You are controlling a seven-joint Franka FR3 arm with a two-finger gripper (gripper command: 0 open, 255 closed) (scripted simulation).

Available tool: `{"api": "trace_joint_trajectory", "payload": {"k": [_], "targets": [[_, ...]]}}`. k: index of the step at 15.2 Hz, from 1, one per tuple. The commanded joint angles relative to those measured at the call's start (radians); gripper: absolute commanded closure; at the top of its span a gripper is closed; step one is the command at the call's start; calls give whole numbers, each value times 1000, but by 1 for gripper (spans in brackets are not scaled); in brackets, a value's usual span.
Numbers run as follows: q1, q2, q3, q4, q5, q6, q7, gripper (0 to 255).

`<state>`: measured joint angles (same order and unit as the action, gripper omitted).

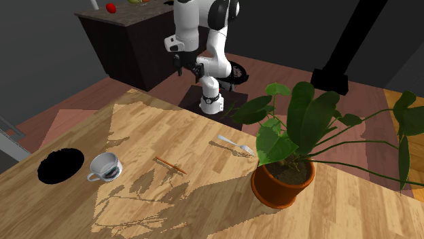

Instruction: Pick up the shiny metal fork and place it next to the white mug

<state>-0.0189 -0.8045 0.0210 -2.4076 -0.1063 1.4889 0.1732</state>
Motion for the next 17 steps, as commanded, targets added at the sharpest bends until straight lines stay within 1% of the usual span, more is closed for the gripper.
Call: {"api": "trace_joint_trajectory", "payload": {"k": [1, 9, 17], "targets": [[0, 0, 0, 0, 0, 0, 0, 0], [129, 253, -42, 15, 23, 214, -269, 0], [249, 496, -39, 71, 79, 374, -542, 0]]}}
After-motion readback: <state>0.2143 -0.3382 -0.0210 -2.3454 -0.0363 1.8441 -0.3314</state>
